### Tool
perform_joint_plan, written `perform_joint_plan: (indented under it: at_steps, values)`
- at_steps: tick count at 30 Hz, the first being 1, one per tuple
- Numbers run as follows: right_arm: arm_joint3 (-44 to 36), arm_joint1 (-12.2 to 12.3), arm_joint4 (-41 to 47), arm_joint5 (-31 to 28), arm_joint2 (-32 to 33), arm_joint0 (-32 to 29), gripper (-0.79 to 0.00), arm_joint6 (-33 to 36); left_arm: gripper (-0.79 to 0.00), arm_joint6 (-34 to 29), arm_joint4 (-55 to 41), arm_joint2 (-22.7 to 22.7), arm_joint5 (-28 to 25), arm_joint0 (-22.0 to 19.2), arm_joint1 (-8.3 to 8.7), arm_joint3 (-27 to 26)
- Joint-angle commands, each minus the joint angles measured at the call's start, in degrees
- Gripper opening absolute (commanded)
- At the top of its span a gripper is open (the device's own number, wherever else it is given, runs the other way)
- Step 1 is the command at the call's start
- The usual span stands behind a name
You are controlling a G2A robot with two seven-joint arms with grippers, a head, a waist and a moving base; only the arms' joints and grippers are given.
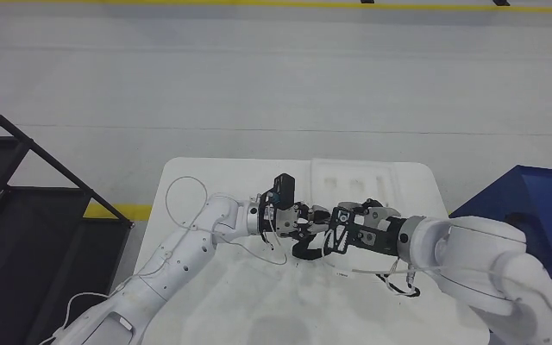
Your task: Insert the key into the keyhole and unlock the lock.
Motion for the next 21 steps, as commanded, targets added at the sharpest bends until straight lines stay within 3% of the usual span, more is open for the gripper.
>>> perform_joint_plan:
  at_steps: [1,21]
  values:
    - [-0.1,0.0,0.7,0.7,0.4,-0.2,-0.785,0.1,-0.785,-0.1,-0.1,0.1,0.0,0.0,0.02,0.0]
    - [3.4,0.0,18.9,15.9,6.2,-2.8,-0.785,0.2,-0.785,-0.2,0.6,2.3,0.0,-0.9,-0.47,-0.1]
